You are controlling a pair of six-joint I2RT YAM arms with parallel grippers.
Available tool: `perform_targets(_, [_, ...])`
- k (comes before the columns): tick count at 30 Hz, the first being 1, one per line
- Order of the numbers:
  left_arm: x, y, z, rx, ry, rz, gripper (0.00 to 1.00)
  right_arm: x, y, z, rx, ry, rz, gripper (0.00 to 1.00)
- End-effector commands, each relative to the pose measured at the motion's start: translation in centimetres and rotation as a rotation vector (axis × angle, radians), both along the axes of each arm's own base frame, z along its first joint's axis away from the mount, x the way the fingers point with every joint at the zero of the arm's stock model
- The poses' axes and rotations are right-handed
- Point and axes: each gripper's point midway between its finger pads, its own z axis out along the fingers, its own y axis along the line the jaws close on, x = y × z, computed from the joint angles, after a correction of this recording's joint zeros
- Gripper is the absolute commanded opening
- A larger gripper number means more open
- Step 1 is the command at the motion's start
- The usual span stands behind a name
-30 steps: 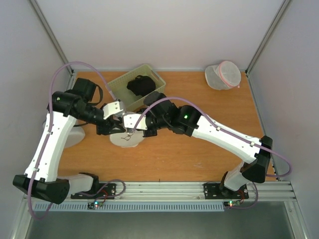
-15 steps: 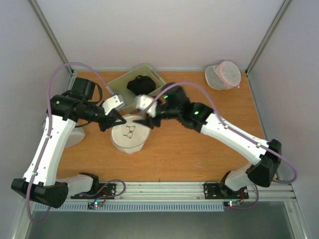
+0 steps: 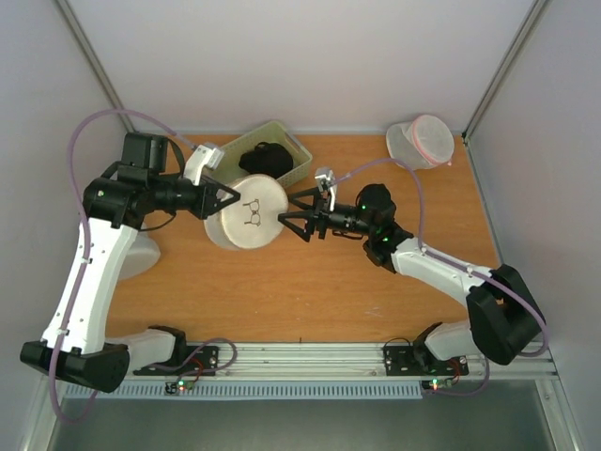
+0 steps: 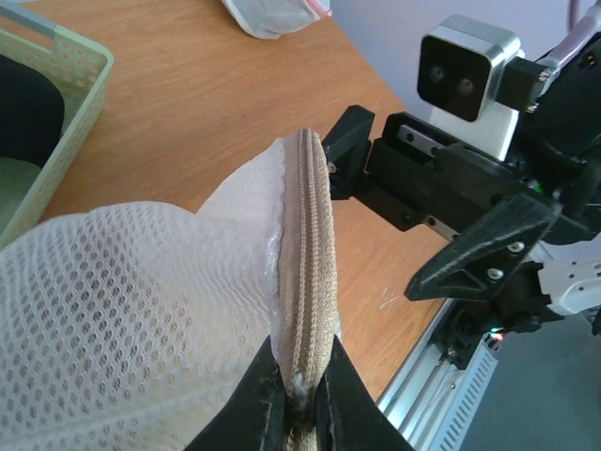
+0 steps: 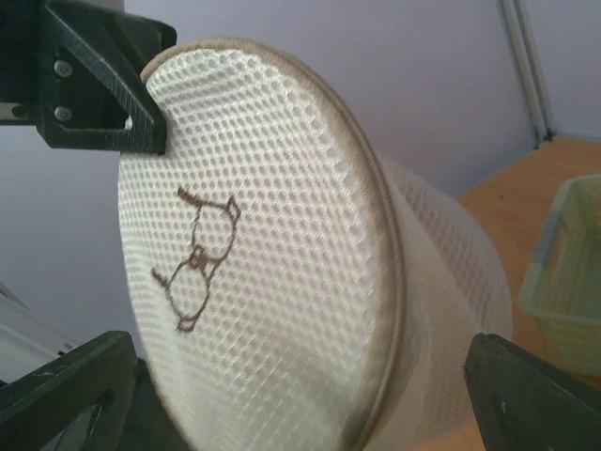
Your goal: Unzip the laundry bag and remove the bra
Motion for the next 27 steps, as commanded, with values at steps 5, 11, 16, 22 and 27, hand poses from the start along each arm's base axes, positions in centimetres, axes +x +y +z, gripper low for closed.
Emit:
perform_targets(5, [0.1,-0.7,3.0,-0.098,-0.047,-0.01,0.0,-1.6,2.0,2.9,0.164,-0.003,0.148,0.84])
perform_targets(11, [0.2,-0.2,2.2,-0.087,-0.031,0.012,0.01,-1.5,2.1,2.7,0.148,-0.012,0.16,0.04])
perform_targets(16, [-0.8,0.9,-0.6,0.033,-0.04,-0.021,0.63,-0.4,2.2,1.8,-0.132,-0.162,0.106,0.01])
perform_targets(22, [-1.2,4.7,-2.7,0.444,-0.271,-0.155,0.99,-1.4,0.7,-0.1,-0.625,-0.413,0.173,0.01])
perform_targets(27, [-3.5,4.3,-1.5,0.477,-0.315,-0.309,0.99,-2.1,1.1,0.1,-0.866,-0.54,0.184,0.01])
